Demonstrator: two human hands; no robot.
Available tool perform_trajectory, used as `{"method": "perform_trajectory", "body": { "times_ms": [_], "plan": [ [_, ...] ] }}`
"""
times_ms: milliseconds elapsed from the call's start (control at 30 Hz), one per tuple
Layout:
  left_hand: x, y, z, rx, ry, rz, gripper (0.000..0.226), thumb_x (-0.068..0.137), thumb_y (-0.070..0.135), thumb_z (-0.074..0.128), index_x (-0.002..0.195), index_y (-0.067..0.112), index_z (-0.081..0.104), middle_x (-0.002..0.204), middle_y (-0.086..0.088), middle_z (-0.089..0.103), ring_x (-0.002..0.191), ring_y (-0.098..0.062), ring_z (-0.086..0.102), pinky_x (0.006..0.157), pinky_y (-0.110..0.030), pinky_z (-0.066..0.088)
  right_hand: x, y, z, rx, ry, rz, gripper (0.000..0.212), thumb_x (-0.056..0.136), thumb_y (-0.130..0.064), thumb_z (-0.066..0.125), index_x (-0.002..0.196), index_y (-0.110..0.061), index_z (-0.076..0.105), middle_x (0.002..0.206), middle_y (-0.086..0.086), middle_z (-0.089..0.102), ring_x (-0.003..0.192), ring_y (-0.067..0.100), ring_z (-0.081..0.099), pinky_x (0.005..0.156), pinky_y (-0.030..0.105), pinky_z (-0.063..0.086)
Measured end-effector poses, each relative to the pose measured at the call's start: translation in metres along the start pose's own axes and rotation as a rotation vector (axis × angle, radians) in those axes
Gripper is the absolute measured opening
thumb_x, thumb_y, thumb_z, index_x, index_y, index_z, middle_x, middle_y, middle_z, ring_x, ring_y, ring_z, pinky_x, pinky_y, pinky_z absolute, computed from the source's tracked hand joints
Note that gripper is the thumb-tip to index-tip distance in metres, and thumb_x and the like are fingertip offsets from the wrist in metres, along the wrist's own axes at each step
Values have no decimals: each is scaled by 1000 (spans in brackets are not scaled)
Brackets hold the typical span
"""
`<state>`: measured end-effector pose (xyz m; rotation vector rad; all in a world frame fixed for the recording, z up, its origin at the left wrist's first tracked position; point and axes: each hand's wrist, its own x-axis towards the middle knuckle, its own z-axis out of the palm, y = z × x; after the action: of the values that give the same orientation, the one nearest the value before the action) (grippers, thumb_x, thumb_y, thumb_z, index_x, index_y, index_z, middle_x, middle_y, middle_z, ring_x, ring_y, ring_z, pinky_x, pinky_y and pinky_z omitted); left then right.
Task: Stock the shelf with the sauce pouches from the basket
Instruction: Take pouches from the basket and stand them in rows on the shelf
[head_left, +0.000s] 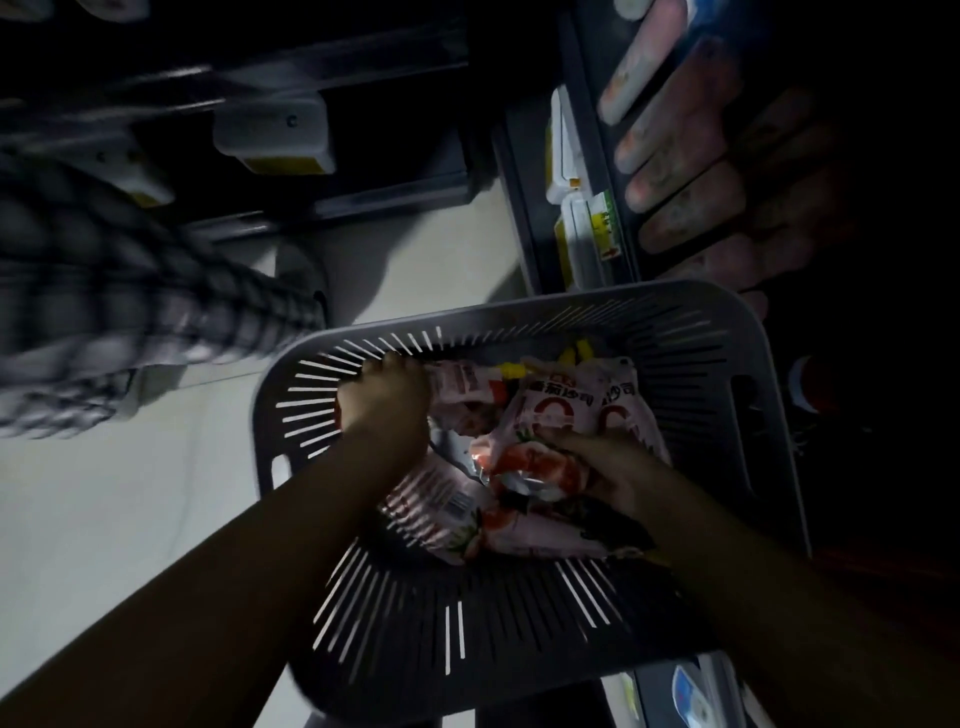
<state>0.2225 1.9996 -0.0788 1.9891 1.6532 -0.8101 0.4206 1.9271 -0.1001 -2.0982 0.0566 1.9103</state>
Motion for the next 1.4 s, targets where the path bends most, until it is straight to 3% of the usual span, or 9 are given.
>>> {"method": "perform_trajectory", "body": {
  "times_ms": [100, 233, 333, 400, 533, 600, 700, 1100, 1400],
  "plan": [
    [-2, -10, -17, -239, -124, 8, 48, 85, 45, 50, 122, 16, 55, 124, -11, 61, 114, -30, 59, 86, -36, 49, -6, -3, -12, 125, -80, 26, 41, 66, -24, 79, 101, -5, 70, 101, 15, 73, 91, 27, 68, 76, 39, 56],
    [-15, -15, -19, -817, -337, -67, 28, 92, 16, 48, 100, -4, 66, 80, -23, 66, 57, -19, 60, 43, -14, 40, -19, -5, -24, 190, -146, 38, 54, 53, -24, 80, 102, -5, 69, 100, 15, 73, 90, 26, 69, 72, 36, 56],
    [-30, -15, -15, -1069, -465, -227, 47, 87, 3, 46, 42, 10, 59, 36, -1, 46, 31, -11, 42, 35, -11, 31, -33, 3, -27, 245, -246, 24, 41, 57, -10, 76, 96, -1, 69, 91, 15, 75, 78, 24, 73, 61, 32, 58],
    [-47, -15, -15, -1179, -542, -169, 57, 80, -3, 41, 25, 12, 43, 33, 0, 38, 27, -13, 36, 38, -11, 29, -44, 7, -30, 239, -297, -7, 24, 57, -3, 72, 82, -3, 74, 81, 13, 76, 70, 21, 73, 56, 29, 58],
    [-73, -15, -25, -1387, -545, -162, 43, 79, -2, 42, 41, 13, 55, 47, 0, 53, 50, -14, 50, 61, -26, 41, -72, 4, -36, 163, -365, -48, 19, 55, -4, 75, 73, -6, 77, 82, 12, 76, 71, 21, 73, 58, 31, 59],
    [-88, -14, -36, -1507, -604, -115, 18, 73, 18, 58, 73, 8, 73, 81, -12, 73, 78, -24, 68, 84, -35, 51, -86, -2, -38, 149, -370, -74, 19, 54, -2, 73, 73, -6, 76, 79, 11, 76, 68, 20, 73, 56, 30, 59],
    [-110, -12, -49, -1481, -577, 69, 45, 72, 49, 72, 114, 31, 68, 125, -2, 65, 117, -20, 60, 105, -43, 41, -110, -13, -38, 147, -392, -162, 22, 57, 1, 69, 77, -6, 74, 76, 10, 76, 66, 19, 73, 55, 28, 58],
    [-174, -1, -103, -1835, -286, 31, 47, 66, 21, 72, 110, 5, 66, 105, -19, 72, 93, -33, 70, 76, -39, 60, -195, -33, -37, 60, -430, -563, 53, 67, -31, 77, 114, -11, 66, 110, 11, 72, 103, 27, 68, 89, 40, 55],
    [-221, -19, -137, -1839, -170, 179, 34, 70, 16, 71, 103, 7, 68, 95, -15, 75, 78, -25, 74, 58, -30, 59, -271, -23, -26, 73, -327, -732, 53, 61, -25, 74, 110, -7, 67, 105, 13, 73, 94, 24, 71, 77, 32, 58]
  ]
}}
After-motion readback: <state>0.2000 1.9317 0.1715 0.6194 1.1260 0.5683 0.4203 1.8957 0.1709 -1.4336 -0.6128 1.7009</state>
